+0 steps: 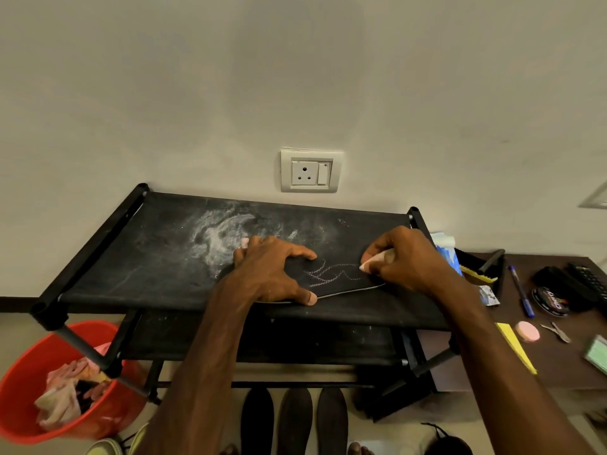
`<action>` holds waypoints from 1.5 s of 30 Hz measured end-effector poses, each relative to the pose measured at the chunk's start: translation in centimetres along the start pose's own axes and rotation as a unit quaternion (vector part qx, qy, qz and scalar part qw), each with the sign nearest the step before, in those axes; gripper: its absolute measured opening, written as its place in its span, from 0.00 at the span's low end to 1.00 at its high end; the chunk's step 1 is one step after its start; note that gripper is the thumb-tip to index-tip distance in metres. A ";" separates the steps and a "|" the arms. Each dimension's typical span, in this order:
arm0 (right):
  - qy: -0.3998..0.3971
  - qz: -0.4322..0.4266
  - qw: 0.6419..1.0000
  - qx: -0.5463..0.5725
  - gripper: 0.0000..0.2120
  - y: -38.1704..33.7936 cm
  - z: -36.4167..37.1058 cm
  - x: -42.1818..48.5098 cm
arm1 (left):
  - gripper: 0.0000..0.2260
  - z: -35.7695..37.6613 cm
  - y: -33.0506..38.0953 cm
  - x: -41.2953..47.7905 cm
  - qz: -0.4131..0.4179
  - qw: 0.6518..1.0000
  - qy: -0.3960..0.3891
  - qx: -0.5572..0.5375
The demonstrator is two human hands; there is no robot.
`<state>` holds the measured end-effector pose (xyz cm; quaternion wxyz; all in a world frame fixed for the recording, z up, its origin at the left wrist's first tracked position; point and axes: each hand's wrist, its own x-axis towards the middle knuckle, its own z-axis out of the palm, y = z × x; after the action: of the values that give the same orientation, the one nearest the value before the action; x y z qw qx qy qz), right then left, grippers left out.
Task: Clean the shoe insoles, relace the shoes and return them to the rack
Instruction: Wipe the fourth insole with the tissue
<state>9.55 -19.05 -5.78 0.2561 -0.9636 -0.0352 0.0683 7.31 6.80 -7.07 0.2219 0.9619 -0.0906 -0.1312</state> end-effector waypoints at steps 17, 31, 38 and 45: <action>0.073 -0.002 0.996 -0.045 0.07 -0.8 1.0 0.4 | 0.36 0.0 0.0 0.1 0.000 1.000 -0.003 -0.001; -0.027 -0.062 0.998 -0.013 0.06 -0.1 0.6 0.5 | 0.37 -0.1 0.1 0.2 -0.010 1.000 -0.015 -0.002; 0.082 -0.046 0.994 -0.057 0.08 -0.6 2.4 1.8 | 0.36 -0.2 0.1 0.1 -0.009 1.000 -0.015 -0.004; -0.137 -0.108 0.985 0.013 0.05 -1.6 -0.3 -1.1 | 0.37 0.1 0.2 0.0 -0.013 1.000 -0.004 -0.011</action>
<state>8.41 -17.93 -4.64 0.2675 -0.9321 -0.1730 0.1725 7.30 6.58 -7.06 0.2300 0.9600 -0.0776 -0.1393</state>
